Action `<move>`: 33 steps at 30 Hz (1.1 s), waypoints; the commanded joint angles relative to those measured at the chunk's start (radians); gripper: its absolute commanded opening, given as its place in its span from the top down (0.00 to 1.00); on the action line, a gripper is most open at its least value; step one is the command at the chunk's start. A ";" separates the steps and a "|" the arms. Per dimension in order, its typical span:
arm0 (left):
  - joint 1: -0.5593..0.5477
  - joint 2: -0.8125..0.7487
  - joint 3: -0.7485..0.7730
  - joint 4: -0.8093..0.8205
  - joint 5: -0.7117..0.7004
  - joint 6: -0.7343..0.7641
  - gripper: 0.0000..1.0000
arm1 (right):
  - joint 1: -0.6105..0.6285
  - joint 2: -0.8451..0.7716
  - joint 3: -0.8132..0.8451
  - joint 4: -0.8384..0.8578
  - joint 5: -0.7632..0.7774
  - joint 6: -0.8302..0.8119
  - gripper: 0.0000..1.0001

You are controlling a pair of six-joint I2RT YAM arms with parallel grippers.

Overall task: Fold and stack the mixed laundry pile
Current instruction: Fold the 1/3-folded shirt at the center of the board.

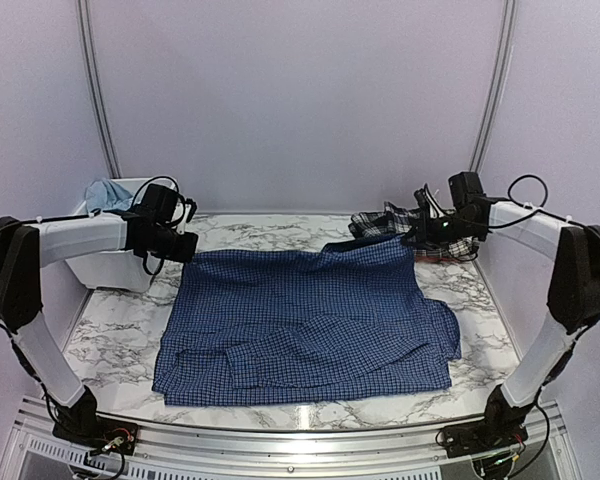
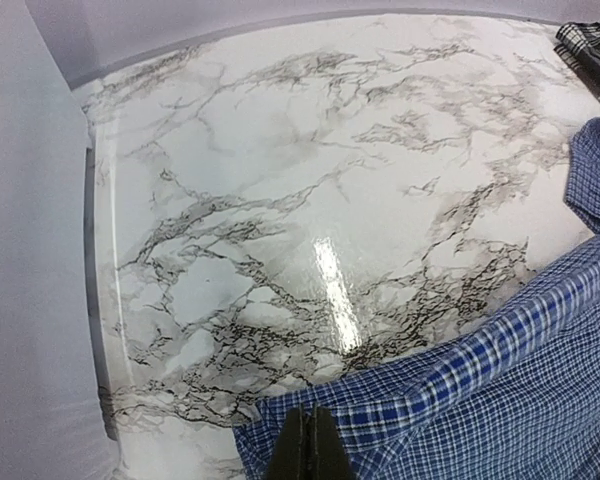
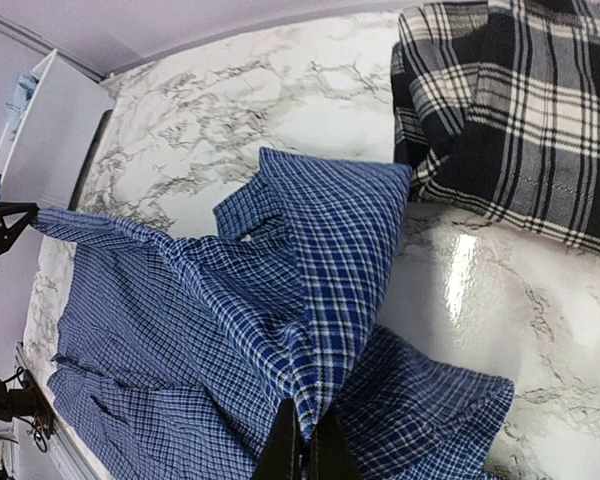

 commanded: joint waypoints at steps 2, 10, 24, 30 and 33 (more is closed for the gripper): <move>0.001 -0.100 -0.008 -0.035 0.025 0.100 1.00 | 0.000 -0.138 -0.049 -0.066 -0.022 -0.030 1.00; 0.000 -0.204 -0.182 -0.020 0.099 0.183 1.00 | 0.007 -0.294 -0.299 -0.035 -0.049 0.005 1.00; -0.022 -0.267 -0.423 0.076 0.110 0.261 0.98 | 0.058 -0.421 -0.534 0.010 -0.034 0.067 1.00; -0.036 -0.272 -0.427 0.080 0.094 0.266 0.97 | 0.061 -0.381 -0.541 -0.021 -0.022 0.040 1.00; -0.036 -0.276 -0.434 0.080 0.090 0.272 0.97 | 0.064 -0.382 -0.565 -0.010 -0.021 0.044 1.00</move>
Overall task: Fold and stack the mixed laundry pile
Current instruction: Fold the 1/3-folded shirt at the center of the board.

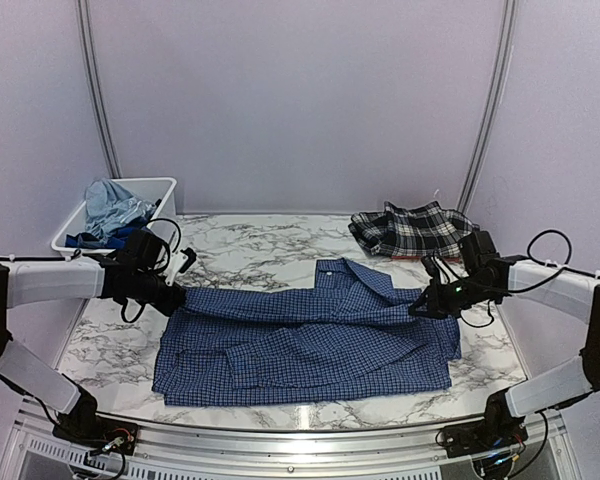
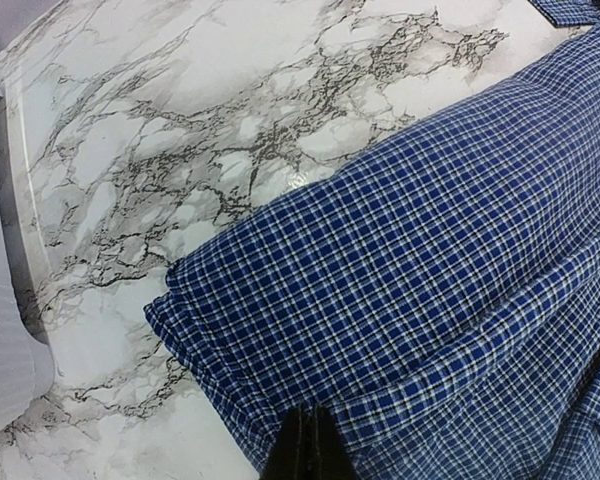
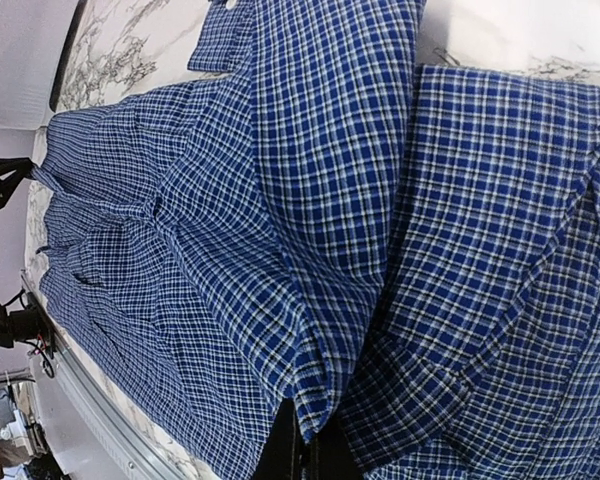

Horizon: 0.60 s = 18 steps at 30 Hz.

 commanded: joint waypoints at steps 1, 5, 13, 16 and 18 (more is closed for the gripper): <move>-0.002 -0.008 -0.016 0.025 -0.022 0.018 0.97 | 0.013 0.009 -0.022 0.011 0.011 -0.008 1.00; -0.004 0.021 -0.010 0.025 -0.027 0.010 0.96 | 0.013 0.051 -0.014 0.038 0.035 0.009 1.00; -0.010 0.063 0.006 0.029 -0.030 0.023 0.96 | -0.008 0.179 0.125 0.030 0.057 -0.006 1.00; -0.008 0.068 0.013 0.029 -0.028 0.031 0.95 | -0.008 0.238 0.227 -0.029 0.063 -0.044 1.00; -0.008 0.076 0.023 0.028 -0.022 0.031 0.95 | -0.009 0.285 0.295 -0.069 0.067 -0.072 1.00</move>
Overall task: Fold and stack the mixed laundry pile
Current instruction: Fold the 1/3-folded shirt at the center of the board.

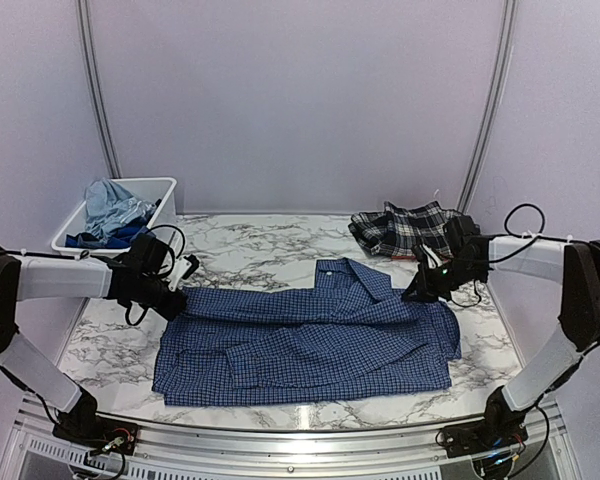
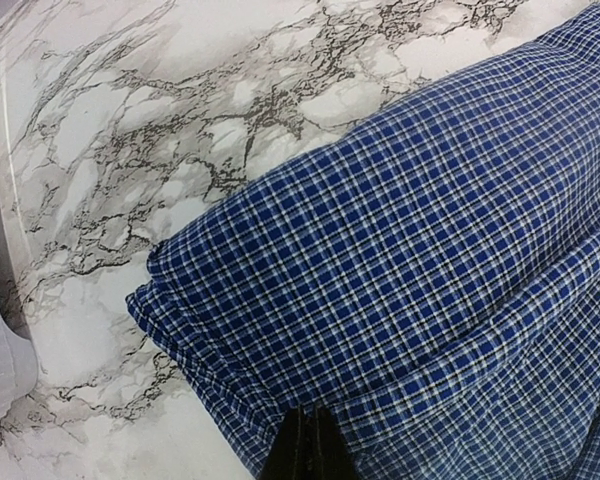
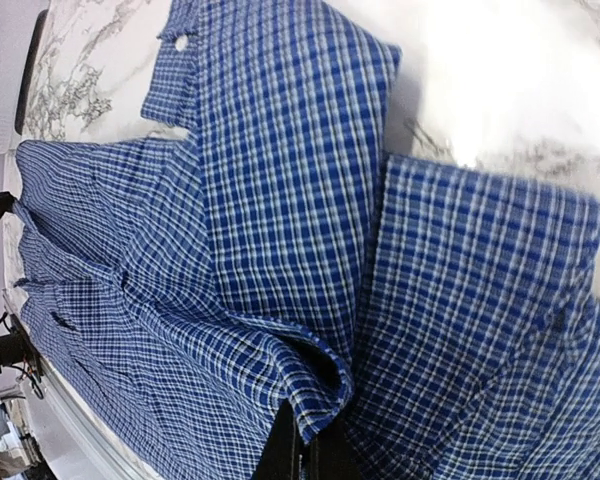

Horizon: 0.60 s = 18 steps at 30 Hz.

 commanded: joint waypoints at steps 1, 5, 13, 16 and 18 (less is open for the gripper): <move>-0.003 0.022 0.038 0.012 0.000 0.015 0.96 | -0.005 0.078 0.169 -0.077 0.020 -0.072 1.00; -0.002 0.042 0.066 0.011 -0.005 0.002 0.96 | -0.006 0.149 0.275 -0.106 0.029 -0.099 1.00; 0.017 0.081 0.168 0.009 -0.100 -0.052 0.97 | -0.043 0.225 0.395 -0.081 0.014 -0.094 1.00; 0.023 0.107 0.233 0.008 -0.094 -0.058 0.97 | -0.050 0.249 0.449 -0.084 0.000 -0.093 1.00; 0.023 0.113 0.257 0.002 -0.092 -0.058 0.97 | -0.049 0.252 0.455 -0.095 -0.008 -0.102 1.00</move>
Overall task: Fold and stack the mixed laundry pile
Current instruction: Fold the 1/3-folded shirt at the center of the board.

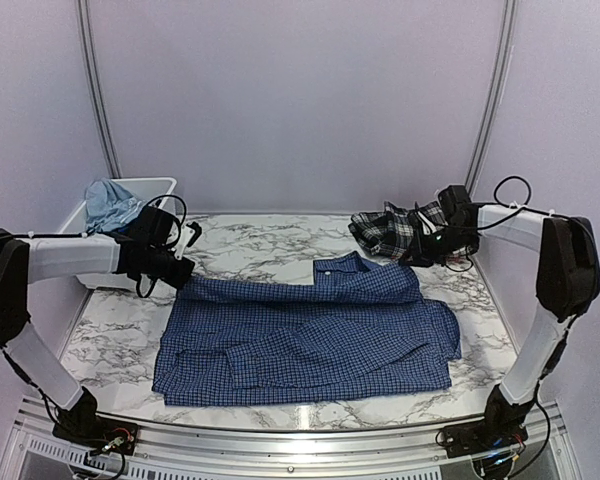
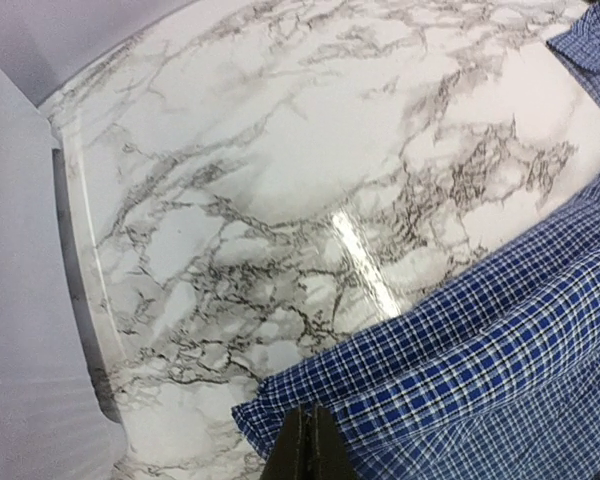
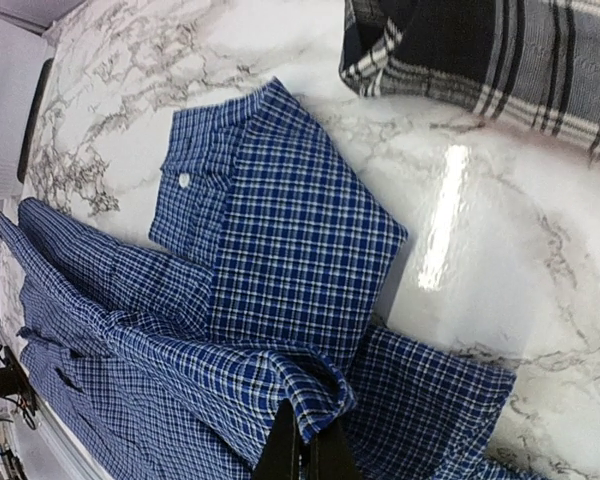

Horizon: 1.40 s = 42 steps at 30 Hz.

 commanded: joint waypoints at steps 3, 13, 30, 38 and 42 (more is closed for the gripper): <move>0.007 0.002 0.052 -0.004 -0.024 -0.017 0.97 | -0.009 -0.036 0.015 0.015 -0.026 -0.012 1.00; 0.005 0.020 -0.054 0.051 -0.012 -0.048 0.97 | -0.012 -0.031 -0.060 0.101 -0.023 -0.009 1.00; 0.009 0.030 -0.016 0.141 -0.049 -0.077 0.97 | -0.027 0.023 0.053 0.117 -0.039 -0.034 1.00; 0.009 0.045 -0.081 0.176 -0.020 -0.061 0.96 | -0.027 -0.022 -0.123 0.166 -0.020 -0.048 1.00; 0.009 0.055 -0.051 0.171 -0.017 -0.050 0.96 | -0.035 0.016 -0.051 0.148 0.002 -0.053 1.00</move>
